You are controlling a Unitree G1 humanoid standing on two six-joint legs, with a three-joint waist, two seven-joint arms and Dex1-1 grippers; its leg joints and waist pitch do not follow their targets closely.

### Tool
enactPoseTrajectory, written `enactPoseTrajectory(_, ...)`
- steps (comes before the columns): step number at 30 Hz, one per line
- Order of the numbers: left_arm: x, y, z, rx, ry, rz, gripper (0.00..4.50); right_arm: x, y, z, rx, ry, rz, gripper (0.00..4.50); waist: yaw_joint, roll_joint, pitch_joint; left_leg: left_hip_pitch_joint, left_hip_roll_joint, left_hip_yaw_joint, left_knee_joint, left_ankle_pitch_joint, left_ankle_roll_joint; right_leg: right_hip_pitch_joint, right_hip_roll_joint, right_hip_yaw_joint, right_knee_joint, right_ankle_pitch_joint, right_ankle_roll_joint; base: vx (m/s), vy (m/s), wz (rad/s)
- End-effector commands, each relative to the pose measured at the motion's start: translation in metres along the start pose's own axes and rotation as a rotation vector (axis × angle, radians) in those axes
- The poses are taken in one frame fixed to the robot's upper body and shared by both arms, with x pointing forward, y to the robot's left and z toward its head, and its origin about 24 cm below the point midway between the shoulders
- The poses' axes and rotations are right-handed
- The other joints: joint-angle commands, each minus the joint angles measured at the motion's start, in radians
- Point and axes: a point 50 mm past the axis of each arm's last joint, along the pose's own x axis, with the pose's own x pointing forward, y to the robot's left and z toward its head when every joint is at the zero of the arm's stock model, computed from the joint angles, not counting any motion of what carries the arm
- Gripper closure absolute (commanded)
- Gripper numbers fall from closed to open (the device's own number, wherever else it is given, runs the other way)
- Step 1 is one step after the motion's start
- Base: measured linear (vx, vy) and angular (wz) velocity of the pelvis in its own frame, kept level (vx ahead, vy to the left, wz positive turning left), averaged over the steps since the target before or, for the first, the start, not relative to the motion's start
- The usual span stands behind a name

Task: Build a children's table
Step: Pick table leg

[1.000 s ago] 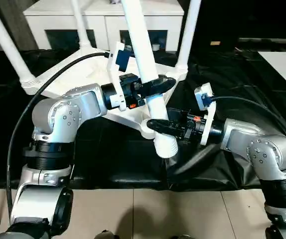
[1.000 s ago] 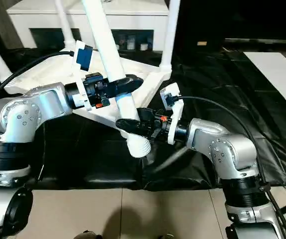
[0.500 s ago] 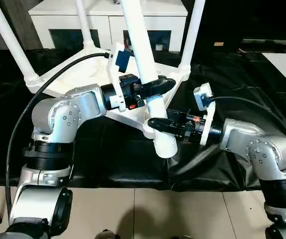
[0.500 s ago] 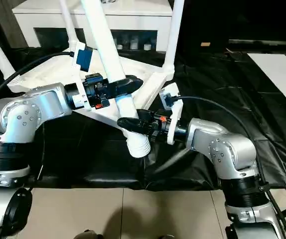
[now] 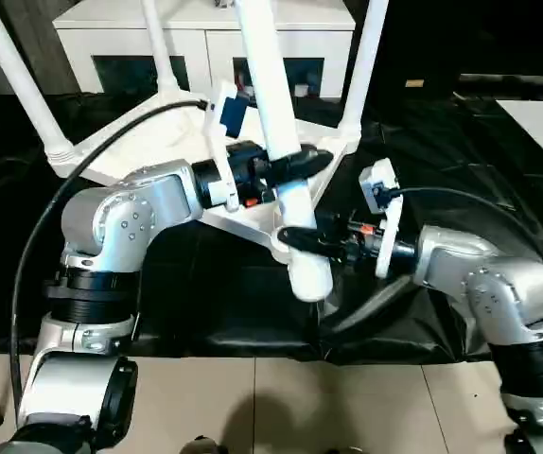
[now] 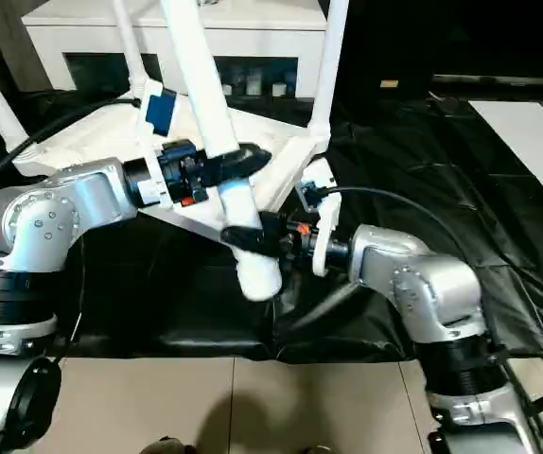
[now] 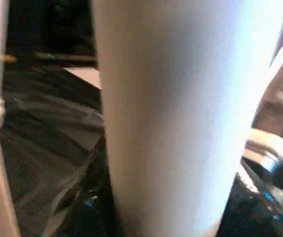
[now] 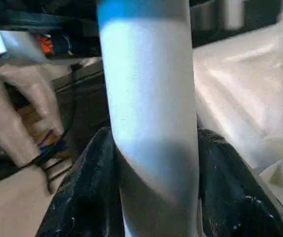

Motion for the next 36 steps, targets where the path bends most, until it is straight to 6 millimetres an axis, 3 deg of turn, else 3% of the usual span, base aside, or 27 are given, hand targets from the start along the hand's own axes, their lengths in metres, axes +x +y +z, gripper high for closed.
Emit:
enactPoseTrajectory(1,0.003,0.002,0.007,0.038,-0.057,0.077,1.85,0.002,-0.009,-0.001,-0.057,-0.022,-0.149,2.58,-0.001,-0.011,-0.082,0.013,0.001,0.005,-0.070,-0.215,-0.021,0.052,-0.030,0.024,-0.071,-0.375,-0.136,0.000,0.000,0.00)
enactPoseTrajectory(4,0.004,0.005,0.005,0.012,-0.092,0.132,1.55,0.008,-0.009,-0.002,-0.114,-0.039,-0.208,2.60,-0.003,-0.011,-0.082,0.013,0.000,0.005,-0.070,-0.221,-0.026,0.052,-0.030,0.024,-0.072,-0.377,-0.129,0.000,0.000,0.00)
enactPoseTrajectory(9,0.007,0.001,-0.004,-0.027,-0.126,0.171,1.44,0.019,-0.008,-0.003,-0.146,-0.076,-0.280,2.62,-0.005,-0.013,-0.082,0.010,0.000,0.005,-0.071,-0.224,-0.018,0.052,-0.029,0.024,-0.072,-0.371,-0.129,0.000,0.000,0.00)
enactPoseTrajectory(13,0.007,0.004,-0.005,-0.028,-0.168,0.269,1.77,0.024,-0.009,-0.003,-0.164,-0.091,-0.315,2.63,-0.006,-0.012,-0.083,0.010,0.000,0.005,-0.071,-0.228,-0.012,0.051,-0.026,0.024,-0.073,-0.356,-0.120,0.000,0.000,0.00)
enactPoseTrajectory(15,0.007,0.004,-0.005,-0.028,-0.173,0.267,2.13,0.026,-0.008,-0.003,-0.175,-0.090,-0.313,2.63,-0.006,-0.013,-0.083,0.010,-0.001,0.005,-0.071,-0.228,-0.009,0.051,-0.027,0.025,-0.074,-0.363,-0.115,0.000,0.000,0.00)
enactPoseTrajectory(18,0.008,0.003,-0.006,-0.032,-0.168,0.255,2.32,0.028,-0.007,-0.004,-0.186,-0.086,-0.305,2.63,-0.007,-0.012,-0.082,0.010,0.000,0.005,-0.072,-0.229,-0.008,0.050,-0.025,0.025,-0.073,-0.358,-0.112,0.000,0.000,0.00)
enactPoseTrajectory(19,0.007,0.003,-0.007,-0.032,-0.161,0.253,2.32,0.029,-0.006,-0.004,-0.192,-0.087,-0.304,2.63,-0.007,-0.009,-0.082,0.011,0.000,0.004,-0.071,-0.229,-0.009,0.051,-0.026,0.025,-0.072,-0.353,-0.112,0.000,0.000,0.00)
enactPoseTrajectory(28,0.006,0.001,-0.004,-0.024,-0.150,0.222,2.62,0.028,-0.007,-0.001,-0.196,-0.108,-0.306,2.64,-0.009,-0.008,-0.082,0.013,0.001,0.004,-0.073,-0.241,-0.011,0.050,-0.025,0.026,-0.069,-0.335,-0.127,0.000,0.000,0.00)
enactPoseTrajectory(31,0.005,0.002,0.003,-0.036,-0.143,0.215,2.64,0.025,-0.001,0.009,-0.098,-0.150,-0.191,1.94,-0.009,-0.012,-0.082,0.014,0.000,0.005,-0.072,-0.245,-0.003,0.051,-0.024,0.027,-0.068,-0.333,-0.131,0.000,0.000,0.00)
enactPoseTrajectory(36,0.004,0.000,0.005,-0.086,-0.102,0.171,2.65,0.011,-0.010,0.020,0.054,-0.100,-0.134,1.62,-0.005,-0.012,-0.083,0.014,-0.001,0.005,-0.069,-0.218,0.002,0.054,-0.025,0.026,-0.064,-0.319,-0.145,0.000,0.000,0.00)
